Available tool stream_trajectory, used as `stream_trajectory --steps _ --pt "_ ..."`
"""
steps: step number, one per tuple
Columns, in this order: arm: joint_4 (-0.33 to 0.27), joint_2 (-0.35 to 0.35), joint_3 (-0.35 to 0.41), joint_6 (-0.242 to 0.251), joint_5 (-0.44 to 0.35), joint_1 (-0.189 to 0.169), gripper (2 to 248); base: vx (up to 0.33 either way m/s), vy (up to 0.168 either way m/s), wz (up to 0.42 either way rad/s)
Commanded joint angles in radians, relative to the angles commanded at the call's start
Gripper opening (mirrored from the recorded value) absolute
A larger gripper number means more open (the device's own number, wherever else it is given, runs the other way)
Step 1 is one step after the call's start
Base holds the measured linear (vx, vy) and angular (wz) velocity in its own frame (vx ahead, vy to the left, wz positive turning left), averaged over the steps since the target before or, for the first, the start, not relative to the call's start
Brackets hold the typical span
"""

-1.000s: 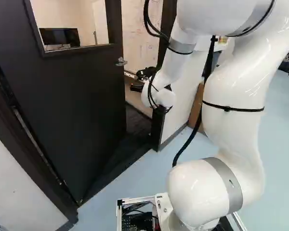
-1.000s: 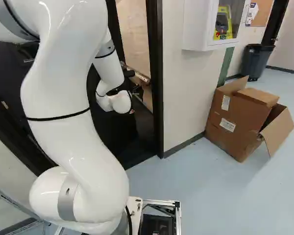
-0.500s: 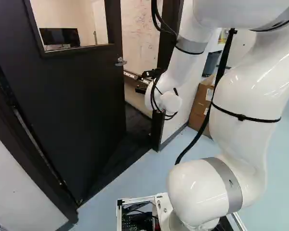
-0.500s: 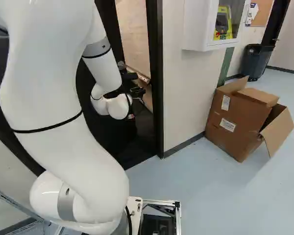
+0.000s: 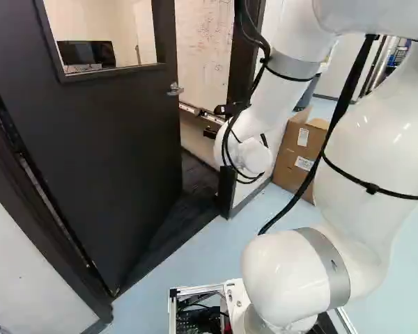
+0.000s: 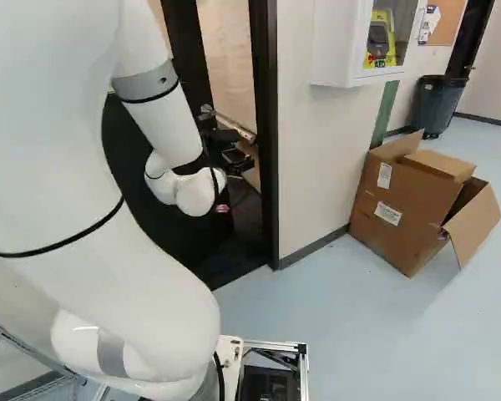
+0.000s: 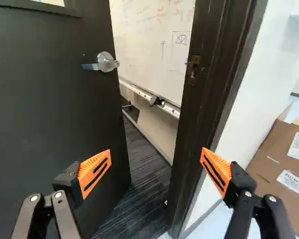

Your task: Open the door and move inside

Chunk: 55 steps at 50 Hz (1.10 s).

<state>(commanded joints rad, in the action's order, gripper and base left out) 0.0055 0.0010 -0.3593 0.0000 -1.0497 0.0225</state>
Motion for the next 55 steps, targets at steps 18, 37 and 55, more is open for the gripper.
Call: stream_trajectory --steps 18,37,55 --pt "0.013 0.097 0.096 0.0 0.0 -0.015 247 0.0 0.0 0.0" --pt "0.013 0.126 0.122 0.0 0.0 -0.018 247 0.0 0.0 0.0" --pt "0.013 0.126 0.122 0.0 0.0 -0.018 247 0.0 0.0 0.0"
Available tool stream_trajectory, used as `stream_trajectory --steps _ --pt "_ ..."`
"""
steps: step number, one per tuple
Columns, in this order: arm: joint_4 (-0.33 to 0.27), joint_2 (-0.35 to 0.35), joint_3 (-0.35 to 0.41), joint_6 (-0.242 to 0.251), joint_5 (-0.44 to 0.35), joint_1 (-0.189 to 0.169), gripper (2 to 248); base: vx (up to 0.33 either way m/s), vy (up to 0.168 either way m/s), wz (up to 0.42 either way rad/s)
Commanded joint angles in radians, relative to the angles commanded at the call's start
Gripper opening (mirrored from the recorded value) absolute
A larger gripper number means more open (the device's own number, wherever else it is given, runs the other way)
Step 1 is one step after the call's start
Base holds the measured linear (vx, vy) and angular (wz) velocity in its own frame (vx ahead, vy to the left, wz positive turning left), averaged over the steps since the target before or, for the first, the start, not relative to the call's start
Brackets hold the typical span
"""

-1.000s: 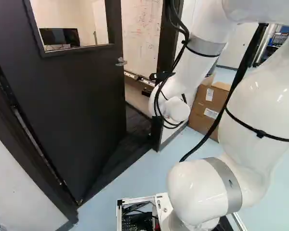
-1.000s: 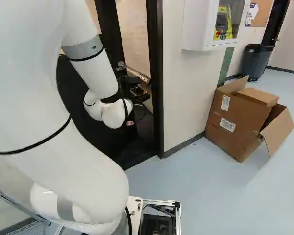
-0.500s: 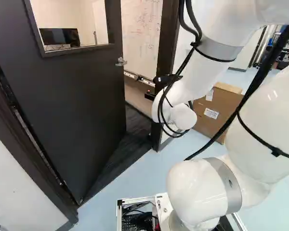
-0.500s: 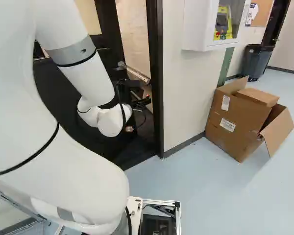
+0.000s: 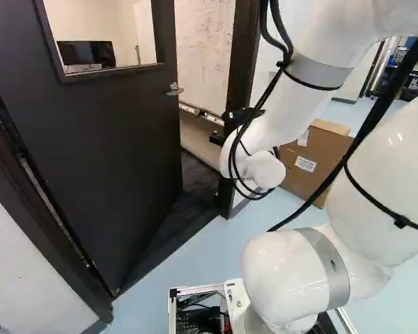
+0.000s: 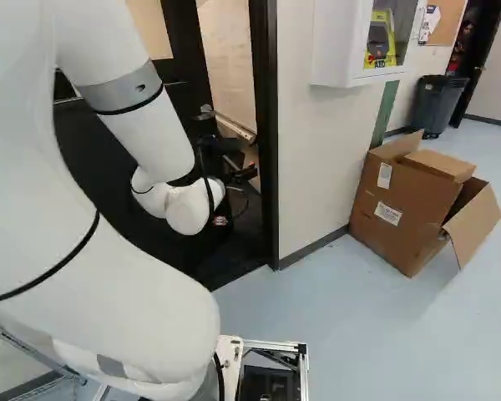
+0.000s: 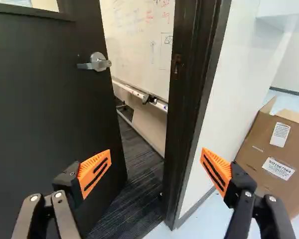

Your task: Open the door and move inside

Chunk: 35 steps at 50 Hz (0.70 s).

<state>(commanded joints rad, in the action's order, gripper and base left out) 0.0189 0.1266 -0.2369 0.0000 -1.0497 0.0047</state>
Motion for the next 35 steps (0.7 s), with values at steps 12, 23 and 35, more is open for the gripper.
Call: stream_trajectory --steps 12,23,35 --pt "0.0 0.0 0.0 0.0 0.0 0.0 247 0.0 0.0 0.0" --pt "0.0 0.0 0.0 0.0 0.0 0.0 247 0.0 0.0 0.0" --pt "0.0 0.0 0.0 0.0 0.0 0.0 247 0.0 0.0 0.0"
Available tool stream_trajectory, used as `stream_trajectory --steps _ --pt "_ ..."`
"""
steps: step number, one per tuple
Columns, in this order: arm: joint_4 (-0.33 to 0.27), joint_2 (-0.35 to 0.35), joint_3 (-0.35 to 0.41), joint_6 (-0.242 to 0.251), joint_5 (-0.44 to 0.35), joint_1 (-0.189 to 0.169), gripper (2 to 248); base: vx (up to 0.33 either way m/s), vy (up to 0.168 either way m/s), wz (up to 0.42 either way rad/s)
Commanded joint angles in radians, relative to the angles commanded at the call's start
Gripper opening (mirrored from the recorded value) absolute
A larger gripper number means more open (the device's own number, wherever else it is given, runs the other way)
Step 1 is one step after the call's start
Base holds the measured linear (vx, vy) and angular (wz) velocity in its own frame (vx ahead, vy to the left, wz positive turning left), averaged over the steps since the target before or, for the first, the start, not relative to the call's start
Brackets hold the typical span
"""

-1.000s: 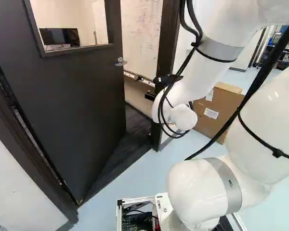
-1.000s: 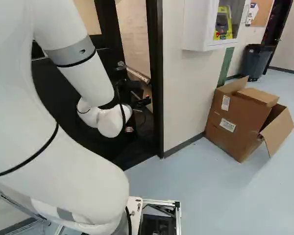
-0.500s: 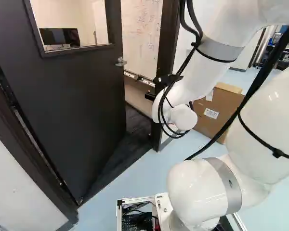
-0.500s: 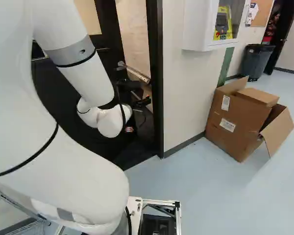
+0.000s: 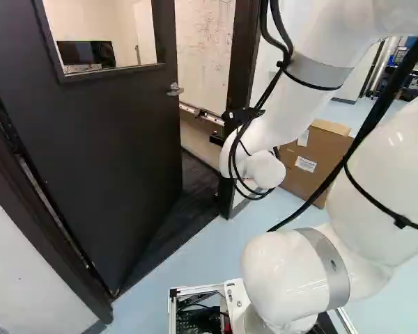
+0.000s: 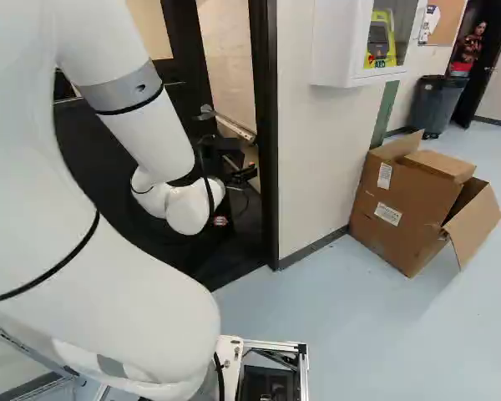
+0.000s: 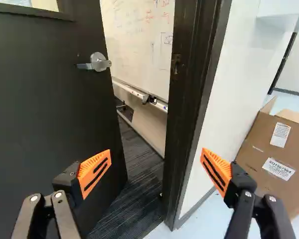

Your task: Open the door and move inside

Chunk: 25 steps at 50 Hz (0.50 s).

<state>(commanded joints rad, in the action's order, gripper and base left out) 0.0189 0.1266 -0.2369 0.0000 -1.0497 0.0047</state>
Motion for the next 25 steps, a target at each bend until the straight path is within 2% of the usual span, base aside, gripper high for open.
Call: stream_trajectory --steps 25 --pt "0.0 0.0 0.0 0.0 0.0 0.0 247 0.017 0.005 0.019"
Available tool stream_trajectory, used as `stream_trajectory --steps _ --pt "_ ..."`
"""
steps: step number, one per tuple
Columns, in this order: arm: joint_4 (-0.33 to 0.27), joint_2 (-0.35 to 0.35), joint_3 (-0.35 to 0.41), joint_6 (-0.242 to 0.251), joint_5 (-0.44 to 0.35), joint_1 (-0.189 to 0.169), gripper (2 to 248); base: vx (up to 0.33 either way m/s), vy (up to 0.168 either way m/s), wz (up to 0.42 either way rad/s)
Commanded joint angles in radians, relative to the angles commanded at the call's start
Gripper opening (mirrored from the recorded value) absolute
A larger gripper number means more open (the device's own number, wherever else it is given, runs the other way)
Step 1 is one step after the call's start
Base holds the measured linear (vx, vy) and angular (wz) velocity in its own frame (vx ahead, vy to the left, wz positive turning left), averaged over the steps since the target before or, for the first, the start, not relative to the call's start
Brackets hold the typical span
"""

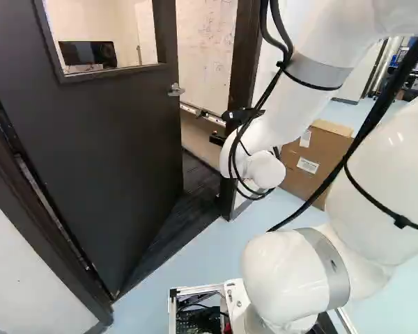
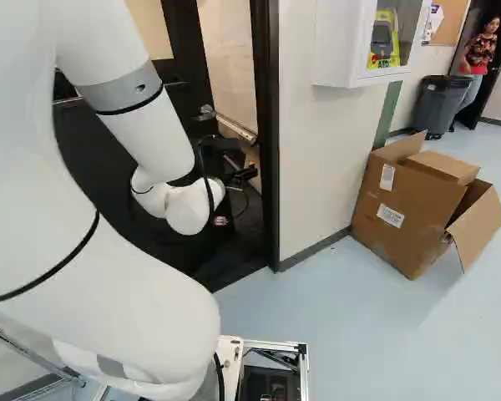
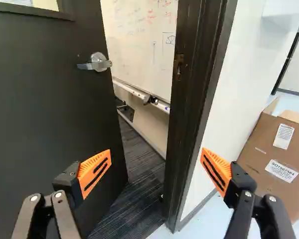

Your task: Open the door and move inside

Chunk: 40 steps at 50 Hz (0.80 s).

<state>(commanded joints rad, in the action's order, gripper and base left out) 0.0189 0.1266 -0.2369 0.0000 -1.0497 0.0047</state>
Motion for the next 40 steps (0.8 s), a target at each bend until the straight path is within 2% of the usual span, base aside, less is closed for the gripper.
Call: stream_trajectory --steps 40 --pt "0.0 0.0 0.0 0.0 0.0 0.0 247 0.065 0.064 0.154"
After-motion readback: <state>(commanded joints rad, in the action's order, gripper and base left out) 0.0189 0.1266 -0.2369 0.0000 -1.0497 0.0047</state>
